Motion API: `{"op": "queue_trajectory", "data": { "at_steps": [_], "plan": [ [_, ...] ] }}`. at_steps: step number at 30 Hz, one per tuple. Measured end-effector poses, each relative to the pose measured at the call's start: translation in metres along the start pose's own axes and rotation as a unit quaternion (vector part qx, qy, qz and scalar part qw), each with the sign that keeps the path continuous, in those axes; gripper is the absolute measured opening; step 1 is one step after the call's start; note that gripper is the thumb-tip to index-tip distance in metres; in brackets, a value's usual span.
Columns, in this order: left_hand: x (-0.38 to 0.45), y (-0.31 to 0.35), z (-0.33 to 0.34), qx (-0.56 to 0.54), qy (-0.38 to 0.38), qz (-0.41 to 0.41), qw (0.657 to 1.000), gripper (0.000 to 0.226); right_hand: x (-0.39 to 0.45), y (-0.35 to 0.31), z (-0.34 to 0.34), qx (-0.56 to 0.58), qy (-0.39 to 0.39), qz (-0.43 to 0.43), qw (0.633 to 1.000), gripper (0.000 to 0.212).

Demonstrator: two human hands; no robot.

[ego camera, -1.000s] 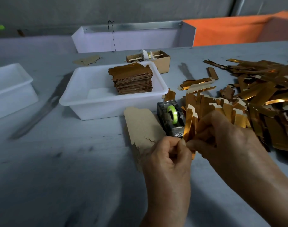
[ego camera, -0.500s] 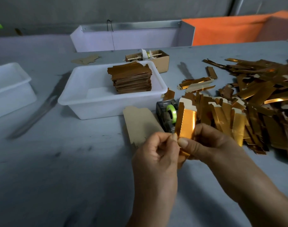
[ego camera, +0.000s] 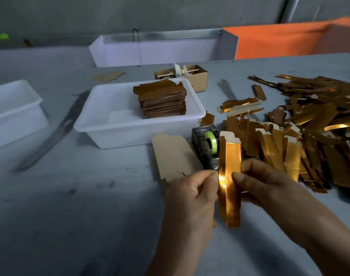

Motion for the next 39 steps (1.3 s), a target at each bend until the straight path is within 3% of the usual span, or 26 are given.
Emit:
{"op": "queue_trajectory", "data": {
  "at_steps": [3, 7, 10, 12, 14, 16, 19, 23, 25, 29, 32, 35, 39],
  "plan": [
    [0.005, 0.004, 0.001, 0.067, 0.032, 0.055, 0.996, 0.021, 0.017, -0.014, -0.017, -0.031, 0.064, -0.026, 0.997, 0.013],
    [0.017, 0.006, -0.021, 0.152, 0.167, 0.154, 0.962, 0.016, 0.055, -0.025, -0.062, -0.086, 0.215, -0.043, 0.972, 0.011],
    [0.024, 0.002, -0.033, 0.263, 0.239, 0.196, 0.914, 0.018, 0.068, -0.02, -0.086, -0.311, 0.334, -0.079, 0.886, 0.035],
    [0.032, -0.01, -0.033, 0.334, 0.227, 0.142, 0.904, 0.033, 0.06, -0.018, -0.075, -0.37, 0.377, -0.165, 0.833, 0.04],
    [0.041, -0.026, -0.03, 0.368, 0.195, 0.078, 0.906, 0.046, 0.048, -0.016, -0.045, -0.381, 0.351, -0.285, 0.806, 0.042],
    [0.05, -0.038, -0.03, 0.312, 0.175, 0.009, 0.934, 0.048, 0.046, -0.008, -0.017, -0.411, 0.288, -0.357, 0.788, 0.052],
    [0.059, -0.048, -0.035, 0.188, 0.181, -0.071, 0.963, 0.036, 0.068, 0.006, -0.004, -0.477, 0.192, -0.331, 0.791, 0.082],
    [0.064, -0.052, -0.038, 0.124, 0.204, -0.071, 0.968, 0.031, 0.095, 0.015, -0.001, -0.521, 0.121, -0.322, 0.781, 0.107],
    [0.067, -0.053, -0.036, 0.109, 0.202, -0.08, 0.97, 0.031, 0.105, 0.019, 0.001, -0.545, 0.091, -0.311, 0.773, 0.102],
    [0.073, -0.06, -0.034, 0.053, 0.202, -0.124, 0.97, 0.032, 0.12, 0.038, -0.005, -0.601, 0.073, -0.293, 0.74, 0.072],
    [0.077, -0.067, -0.034, 0.014, 0.197, -0.159, 0.967, 0.033, 0.132, 0.044, -0.026, -0.631, 0.089, -0.257, 0.726, 0.069],
    [0.078, -0.072, -0.036, 0.027, 0.184, -0.177, 0.966, 0.021, 0.143, 0.036, -0.05, -0.625, 0.099, -0.217, 0.743, 0.065],
    [0.08, -0.073, -0.039, 0.027, 0.176, -0.189, 0.966, 0.025, 0.131, 0.005, -0.05, -0.517, 0.126, -0.277, 0.8, 0.056]
  ]
}}
Point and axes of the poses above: each hand's wrist, its own x-axis towards the middle knuckle, its own z-axis out of the palm, y = z × x, the point moved 5 cm from there along x, towards the middle knuckle, and after that the axes turned 15 degrees about y, right-handed, at the moved point
